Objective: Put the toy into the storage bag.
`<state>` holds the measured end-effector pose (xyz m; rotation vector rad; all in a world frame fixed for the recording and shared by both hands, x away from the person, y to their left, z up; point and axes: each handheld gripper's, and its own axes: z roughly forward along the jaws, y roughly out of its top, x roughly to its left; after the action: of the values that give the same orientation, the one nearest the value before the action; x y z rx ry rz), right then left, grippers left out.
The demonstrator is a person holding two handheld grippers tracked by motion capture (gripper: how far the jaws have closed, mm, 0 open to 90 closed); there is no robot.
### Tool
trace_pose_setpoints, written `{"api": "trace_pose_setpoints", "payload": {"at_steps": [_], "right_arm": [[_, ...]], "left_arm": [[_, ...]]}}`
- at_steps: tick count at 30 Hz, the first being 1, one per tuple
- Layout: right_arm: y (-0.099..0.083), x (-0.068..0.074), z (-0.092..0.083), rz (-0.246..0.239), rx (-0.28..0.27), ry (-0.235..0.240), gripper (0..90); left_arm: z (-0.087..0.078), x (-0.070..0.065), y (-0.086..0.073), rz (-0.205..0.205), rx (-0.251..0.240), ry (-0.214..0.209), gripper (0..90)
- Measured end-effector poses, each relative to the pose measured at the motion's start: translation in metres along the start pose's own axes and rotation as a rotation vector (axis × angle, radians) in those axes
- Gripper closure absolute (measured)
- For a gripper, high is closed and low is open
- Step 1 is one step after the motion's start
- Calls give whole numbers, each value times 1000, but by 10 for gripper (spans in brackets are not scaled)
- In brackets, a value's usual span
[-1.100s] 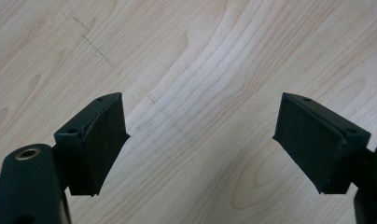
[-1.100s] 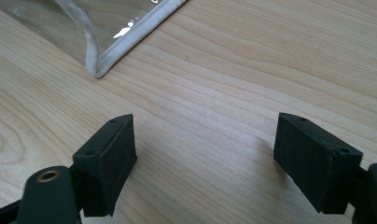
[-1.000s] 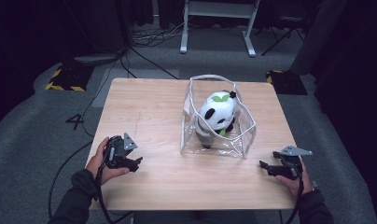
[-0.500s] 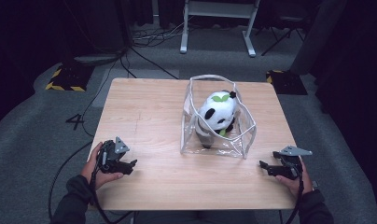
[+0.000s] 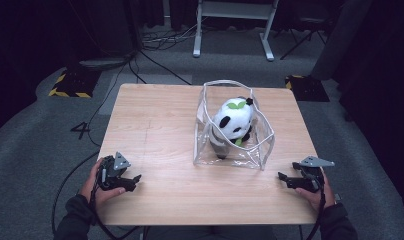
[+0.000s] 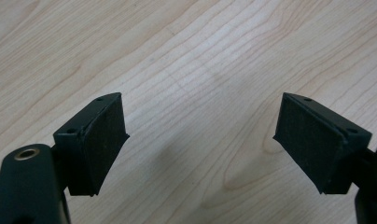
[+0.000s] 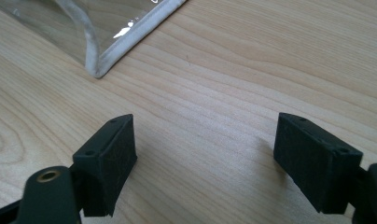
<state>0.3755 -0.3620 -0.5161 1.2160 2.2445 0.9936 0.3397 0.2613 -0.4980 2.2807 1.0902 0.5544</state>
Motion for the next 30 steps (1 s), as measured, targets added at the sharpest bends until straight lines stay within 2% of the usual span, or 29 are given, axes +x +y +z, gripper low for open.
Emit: {"api": "trace_pose_setpoints", "payload": {"at_steps": [13,14,19,21,22,24,30], "right_arm": [[0,0,0,0,0,0,210],[0,0,0,-1,0,-1,209],[0,0,0,-1,0,-1,209],[0,0,0,-1,0,-1,209],[0,0,0,-1,0,-1,209],[0,0,0,-1,0,-1,209],[0,0,0,-2,0,-1,209]], "left_arm": [[3,4,-21,-68,-18,-18,163],[3,5,-24,-87,-30,-33,163],[1,8,-30,-113,-44,-43,161],[1,10,-34,-136,-53,-54,160],[0,11,-39,-168,-69,-65,157],[-1,12,-42,-185,-77,-51,157],[-9,16,-52,-183,-74,-49,158]]}}
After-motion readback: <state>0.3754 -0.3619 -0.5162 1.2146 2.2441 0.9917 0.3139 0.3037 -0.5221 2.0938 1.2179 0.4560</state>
